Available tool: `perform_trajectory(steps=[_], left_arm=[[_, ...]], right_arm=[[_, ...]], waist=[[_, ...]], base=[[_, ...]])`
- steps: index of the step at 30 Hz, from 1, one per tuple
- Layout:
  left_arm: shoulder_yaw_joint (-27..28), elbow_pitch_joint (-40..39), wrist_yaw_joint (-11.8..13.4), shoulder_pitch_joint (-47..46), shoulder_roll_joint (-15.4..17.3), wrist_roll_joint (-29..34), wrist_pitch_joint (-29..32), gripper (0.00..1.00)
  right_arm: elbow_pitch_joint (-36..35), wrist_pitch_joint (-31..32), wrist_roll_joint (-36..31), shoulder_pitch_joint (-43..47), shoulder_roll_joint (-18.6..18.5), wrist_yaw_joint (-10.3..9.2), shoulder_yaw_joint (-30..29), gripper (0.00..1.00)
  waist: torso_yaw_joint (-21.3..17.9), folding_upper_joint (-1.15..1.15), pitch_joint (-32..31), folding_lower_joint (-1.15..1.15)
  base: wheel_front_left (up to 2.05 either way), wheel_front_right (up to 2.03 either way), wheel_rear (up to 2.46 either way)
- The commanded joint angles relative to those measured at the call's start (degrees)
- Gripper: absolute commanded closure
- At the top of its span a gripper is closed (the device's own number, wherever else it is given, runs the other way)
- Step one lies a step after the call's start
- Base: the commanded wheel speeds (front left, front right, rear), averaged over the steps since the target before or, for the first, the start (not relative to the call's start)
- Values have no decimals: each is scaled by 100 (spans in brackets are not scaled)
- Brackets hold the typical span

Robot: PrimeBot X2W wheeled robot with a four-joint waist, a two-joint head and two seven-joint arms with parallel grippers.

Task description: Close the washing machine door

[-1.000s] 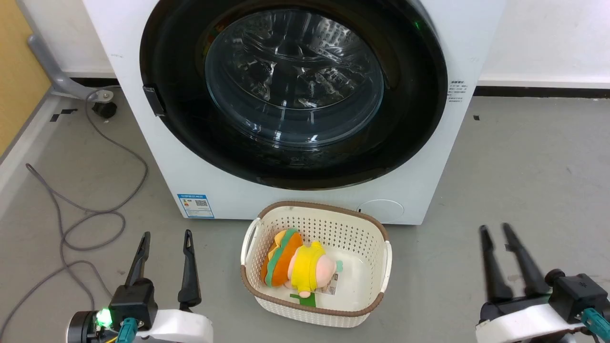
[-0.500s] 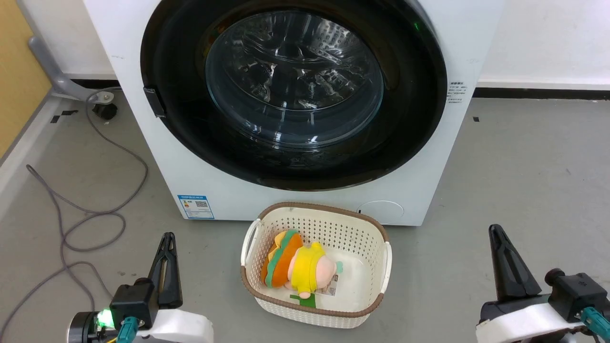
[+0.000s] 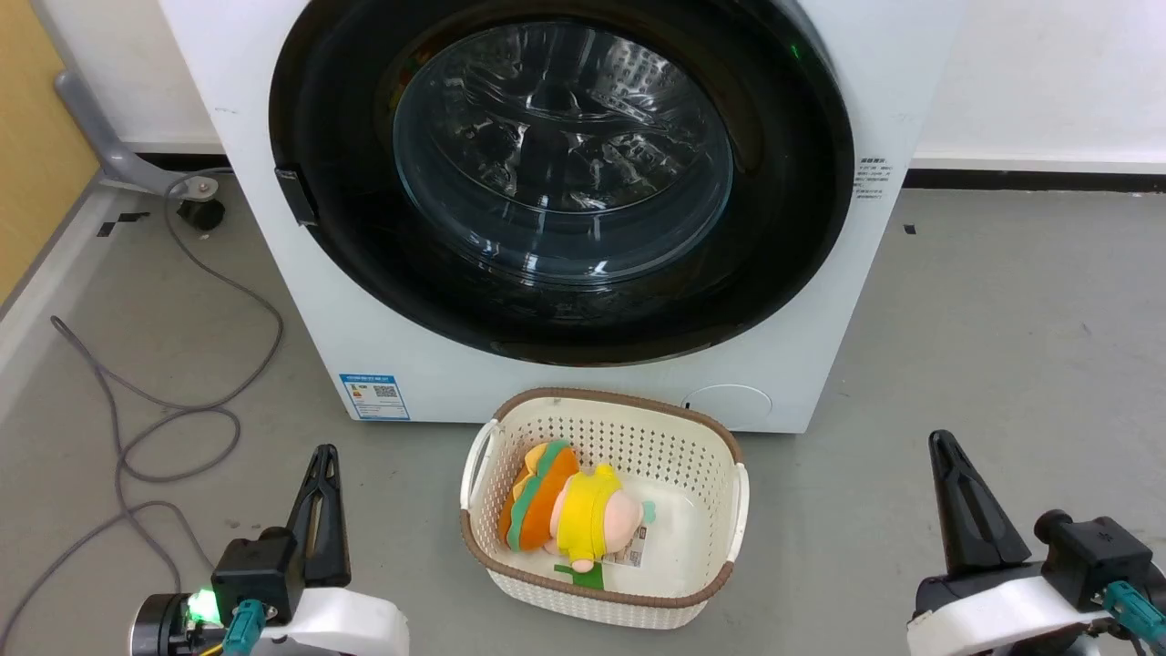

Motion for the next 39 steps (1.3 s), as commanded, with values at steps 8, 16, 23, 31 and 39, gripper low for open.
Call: perform_trajectory(steps=[8,16,23,31,39], left_arm=[[-6,-59,-44,-4,0,39,124,100],[-7,-90,-68,-5,1,50,218,100],[-8,-114,-87,-5,1,58,288,100],[-10,-145,-112,-6,1,69,382,100],[-11,-177,-136,-7,1,80,476,100]], right_arm=[[-76,114,-122,13,7,-1,17,100],[-109,208,-170,16,8,-2,30,100],[-134,279,-205,19,10,-2,40,100],[-168,373,-253,22,11,-2,53,100],[-201,467,-301,25,13,-3,65,100]], waist=[[-3,0,-6,0],[-6,0,-12,0],[-8,0,-17,0],[-11,0,-23,0],[-13,0,-29,0]], base=[[0,0,0],[0,0,0],[0,0,0],[0,0,0],[0,0,0]])
